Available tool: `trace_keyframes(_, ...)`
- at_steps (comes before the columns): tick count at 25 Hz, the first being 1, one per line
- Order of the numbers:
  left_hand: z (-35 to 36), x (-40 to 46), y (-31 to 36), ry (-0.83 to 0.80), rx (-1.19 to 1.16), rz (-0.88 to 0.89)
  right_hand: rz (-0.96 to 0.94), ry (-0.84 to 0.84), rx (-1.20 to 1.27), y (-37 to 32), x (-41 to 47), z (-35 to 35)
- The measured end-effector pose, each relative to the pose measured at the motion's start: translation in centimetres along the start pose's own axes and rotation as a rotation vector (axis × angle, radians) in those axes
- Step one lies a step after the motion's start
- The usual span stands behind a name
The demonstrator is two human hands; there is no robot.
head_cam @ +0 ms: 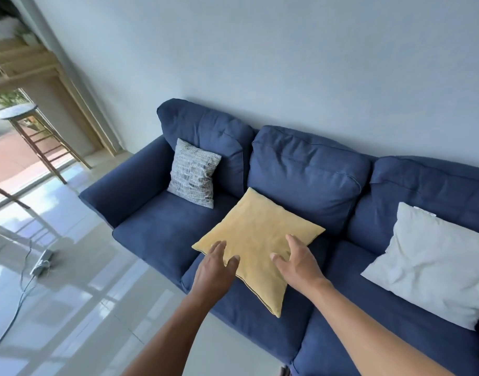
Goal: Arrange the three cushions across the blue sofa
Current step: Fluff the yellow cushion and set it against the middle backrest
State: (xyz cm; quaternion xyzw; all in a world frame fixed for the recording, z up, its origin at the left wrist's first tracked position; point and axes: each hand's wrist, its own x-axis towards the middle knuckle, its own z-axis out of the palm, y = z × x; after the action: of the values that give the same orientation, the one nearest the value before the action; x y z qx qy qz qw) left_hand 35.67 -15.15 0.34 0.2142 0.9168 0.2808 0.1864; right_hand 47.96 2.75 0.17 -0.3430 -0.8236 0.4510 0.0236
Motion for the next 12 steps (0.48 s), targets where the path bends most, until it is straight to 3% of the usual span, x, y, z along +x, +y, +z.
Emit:
trace_keyframes(6,-1.3,6.4,-1.7,-0.050,0.078,-0.072,0.065,-0.021,0.010,-0.4,5.6,1.3)
trace_keyframes(12,-0.2,12.3,-1.5,-0.151,0.052,-0.029,0.198,0.015,0.029,1.2,9.0,0.0)
